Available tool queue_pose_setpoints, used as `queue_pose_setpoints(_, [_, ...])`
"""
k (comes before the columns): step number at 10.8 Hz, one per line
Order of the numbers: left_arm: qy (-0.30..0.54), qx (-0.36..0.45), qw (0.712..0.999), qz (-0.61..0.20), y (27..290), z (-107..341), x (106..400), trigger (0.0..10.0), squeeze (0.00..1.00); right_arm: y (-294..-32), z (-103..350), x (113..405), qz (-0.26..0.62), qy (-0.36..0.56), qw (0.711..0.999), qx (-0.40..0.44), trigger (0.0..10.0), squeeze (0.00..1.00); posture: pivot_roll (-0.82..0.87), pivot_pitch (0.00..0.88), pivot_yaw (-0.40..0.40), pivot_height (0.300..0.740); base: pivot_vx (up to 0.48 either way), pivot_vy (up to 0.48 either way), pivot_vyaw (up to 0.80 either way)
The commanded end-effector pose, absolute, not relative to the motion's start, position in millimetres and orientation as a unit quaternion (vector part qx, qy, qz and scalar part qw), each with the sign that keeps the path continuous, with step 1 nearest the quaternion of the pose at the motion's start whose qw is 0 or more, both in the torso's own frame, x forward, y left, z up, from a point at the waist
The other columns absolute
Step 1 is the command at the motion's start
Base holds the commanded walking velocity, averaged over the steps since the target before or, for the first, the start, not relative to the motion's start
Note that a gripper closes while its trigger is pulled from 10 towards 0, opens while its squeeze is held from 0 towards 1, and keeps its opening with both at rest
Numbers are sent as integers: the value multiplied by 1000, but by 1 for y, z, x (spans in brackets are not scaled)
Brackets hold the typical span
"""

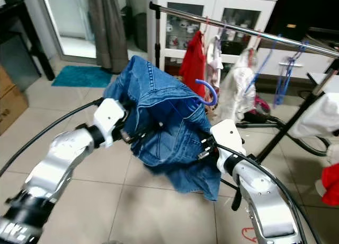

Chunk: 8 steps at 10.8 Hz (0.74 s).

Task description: Hang hanger

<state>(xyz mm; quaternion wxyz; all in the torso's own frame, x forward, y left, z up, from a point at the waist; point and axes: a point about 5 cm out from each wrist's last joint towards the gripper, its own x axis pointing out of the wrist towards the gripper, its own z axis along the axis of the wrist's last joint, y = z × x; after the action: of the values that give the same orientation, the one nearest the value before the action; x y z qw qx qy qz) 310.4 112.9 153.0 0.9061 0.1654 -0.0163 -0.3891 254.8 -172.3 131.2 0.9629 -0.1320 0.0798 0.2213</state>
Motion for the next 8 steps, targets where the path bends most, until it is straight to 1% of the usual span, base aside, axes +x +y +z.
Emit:
queue_pose_setpoints(1, [-35,158,903,-399,109,159,314,10000,0,-169,141,255,229,51,963,-134,10000,0,7,0,-30,740,0,0,0])
queue_pose_setpoints(2, [-40,169,904,-391,106,158,319,10000,0,-166,141,254,228,49,964,-129,10000,0,5,0,-37,740,0,0,0])
queue_pose_setpoints(3, [-52,168,912,-372,104,161,324,3294,0,-164,141,253,228,47,964,-125,10000,0,5,0,-35,740,0,0,0])
queue_pose_setpoints(4, [-65,161,918,-357,102,164,327,0,0,-160,139,252,229,47,965,-121,10000,0,3,0,-32,740,0,0,0])
queue_pose_setpoints(8, [-76,171,925,-331,110,166,329,0,0,-164,136,251,212,52,968,-122,10000,0,11,0,-29,740,0,0,0])
